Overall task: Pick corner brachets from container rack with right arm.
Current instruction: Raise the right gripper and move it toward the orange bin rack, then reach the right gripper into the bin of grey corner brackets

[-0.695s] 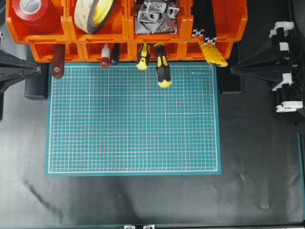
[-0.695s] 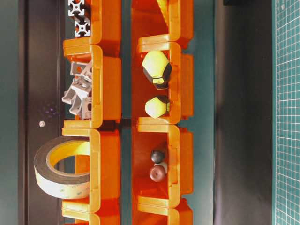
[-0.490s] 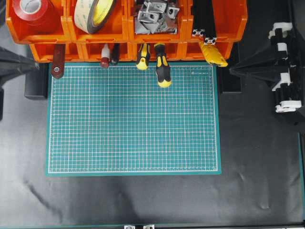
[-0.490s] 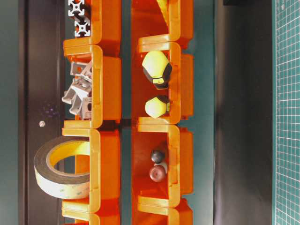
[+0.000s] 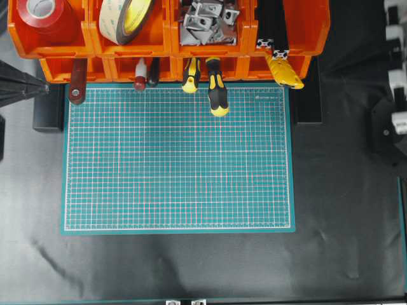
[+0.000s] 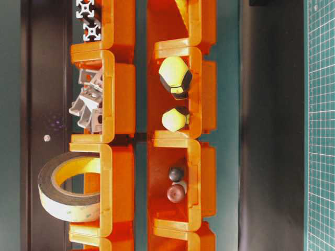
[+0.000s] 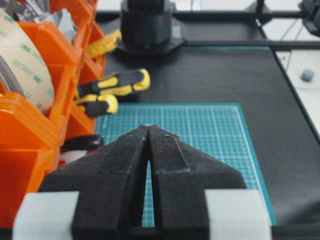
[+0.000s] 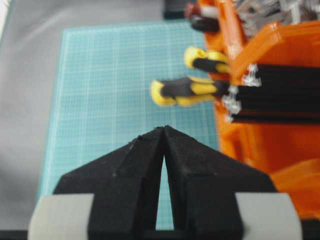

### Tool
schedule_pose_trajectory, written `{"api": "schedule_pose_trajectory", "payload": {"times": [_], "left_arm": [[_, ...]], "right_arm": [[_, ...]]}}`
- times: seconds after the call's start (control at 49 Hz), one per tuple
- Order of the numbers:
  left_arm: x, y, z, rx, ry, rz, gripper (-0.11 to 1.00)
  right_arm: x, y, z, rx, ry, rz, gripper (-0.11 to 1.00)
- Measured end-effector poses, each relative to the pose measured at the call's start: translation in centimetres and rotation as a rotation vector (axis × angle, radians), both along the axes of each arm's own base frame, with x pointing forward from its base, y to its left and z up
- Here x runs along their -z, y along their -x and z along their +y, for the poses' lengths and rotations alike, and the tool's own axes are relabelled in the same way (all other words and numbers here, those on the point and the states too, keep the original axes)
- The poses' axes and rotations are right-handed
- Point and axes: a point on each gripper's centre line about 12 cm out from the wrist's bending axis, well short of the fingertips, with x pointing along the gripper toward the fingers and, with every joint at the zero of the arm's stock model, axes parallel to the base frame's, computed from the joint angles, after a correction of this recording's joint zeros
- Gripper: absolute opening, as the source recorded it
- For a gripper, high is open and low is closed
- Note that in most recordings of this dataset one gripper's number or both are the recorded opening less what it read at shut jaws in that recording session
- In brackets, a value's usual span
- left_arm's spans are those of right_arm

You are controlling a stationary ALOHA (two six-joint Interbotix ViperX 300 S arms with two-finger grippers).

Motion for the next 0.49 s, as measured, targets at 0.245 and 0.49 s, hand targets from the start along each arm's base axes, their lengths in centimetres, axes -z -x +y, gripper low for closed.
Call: {"api": "schedule_pose_trajectory", "payload": {"times": [0.245,0.49], "left_arm": [[-0.4,0.0,0.0,-0.001,0.0,0.017,0.0],[-0.5,0.1,0.0,0.0,0.0,0.015,0.0]], "right_arm": [[-3.7,-3.3,-3.4,0.128,0.106,0.239,0.0],[-4.5,-7.6,-5.6,0.12,0.251,0.359,0.02]]}}
